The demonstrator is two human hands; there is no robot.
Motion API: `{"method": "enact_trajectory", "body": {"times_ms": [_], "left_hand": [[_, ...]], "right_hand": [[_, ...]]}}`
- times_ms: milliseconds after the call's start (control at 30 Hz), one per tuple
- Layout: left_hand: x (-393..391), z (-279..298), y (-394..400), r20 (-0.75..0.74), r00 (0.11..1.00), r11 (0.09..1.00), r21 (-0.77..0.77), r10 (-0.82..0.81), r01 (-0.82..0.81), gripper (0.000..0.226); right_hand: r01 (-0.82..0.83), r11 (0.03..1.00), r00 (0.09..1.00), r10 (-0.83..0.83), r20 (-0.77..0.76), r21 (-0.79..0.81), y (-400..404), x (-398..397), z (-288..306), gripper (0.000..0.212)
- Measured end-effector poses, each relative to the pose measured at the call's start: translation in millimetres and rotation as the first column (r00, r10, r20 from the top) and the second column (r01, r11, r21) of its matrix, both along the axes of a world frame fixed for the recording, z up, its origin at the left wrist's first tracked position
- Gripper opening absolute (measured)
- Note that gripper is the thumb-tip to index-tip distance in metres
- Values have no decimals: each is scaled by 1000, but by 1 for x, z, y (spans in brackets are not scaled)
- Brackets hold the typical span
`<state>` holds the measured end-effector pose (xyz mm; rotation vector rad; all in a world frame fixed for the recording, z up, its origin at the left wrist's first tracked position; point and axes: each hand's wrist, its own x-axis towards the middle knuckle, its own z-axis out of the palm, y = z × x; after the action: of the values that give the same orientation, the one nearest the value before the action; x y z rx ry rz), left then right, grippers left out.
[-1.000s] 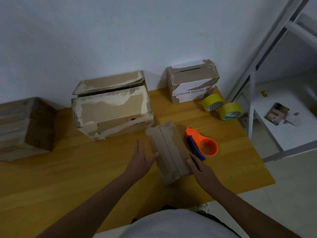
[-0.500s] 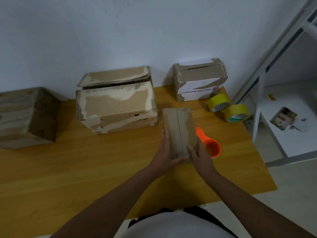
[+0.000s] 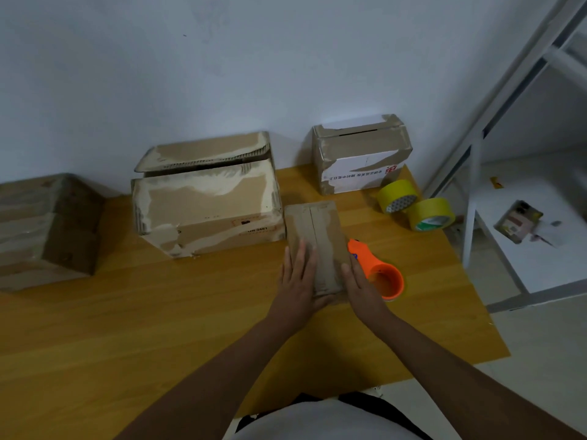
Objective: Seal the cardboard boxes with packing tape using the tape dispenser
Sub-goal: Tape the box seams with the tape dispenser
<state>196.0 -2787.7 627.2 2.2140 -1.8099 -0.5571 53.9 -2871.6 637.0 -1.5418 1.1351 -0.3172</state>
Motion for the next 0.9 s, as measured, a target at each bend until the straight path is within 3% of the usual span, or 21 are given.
{"method": "enact_trajectory", "body": {"times_ms": [67,133,200,333,467,567,633,700,767,833,900], "left_hand": [[4,-1,-5,-39,999,1000,-4,-2,2,103],[8,-1,-8,-96,995,1000,-5,18,-19,105],[10,-1,-9,-121,992,1000,2,24,-24,106],[10,-2,-10,-100,995,1000,18,23,-21,106],[10,0,-9,-107,994,1000,13,24,-22,104],[9,0,-9,-120,992,1000,10,25,-24,103],[8,-1,-8,-122,992,999,18,40,-38,104],[8,-2,-8,-124,991,999,22,49,-46,104],[8,-2,-8,-125,991,999,16,44,-43,104],[8,-2,-8,-133,990,999,6,46,-45,104],[9,-3,-9,-143,989,999,-4,50,-51,103]], "right_hand": [[58,994,996,-63,-56,-95,-4,-16,-6,47],[121,957,966,-175,-191,-264,-7,-38,-17,43],[108,940,915,-222,-337,-325,-9,-54,-30,45],[-222,918,796,-25,-605,-330,-14,-54,-46,66],[-269,915,746,2,-666,-300,-26,-42,-47,67],[-403,880,594,42,-803,-252,-25,-39,-51,65],[-481,835,542,44,-839,-268,-25,-42,-49,67],[-476,834,560,44,-827,-278,-30,-47,-42,62],[-398,862,648,22,-761,-314,-42,-51,-31,46],[-184,932,791,-48,-610,-313,-55,-55,-17,28],[72,980,873,-151,-463,-184,-61,-60,-7,26]]}}
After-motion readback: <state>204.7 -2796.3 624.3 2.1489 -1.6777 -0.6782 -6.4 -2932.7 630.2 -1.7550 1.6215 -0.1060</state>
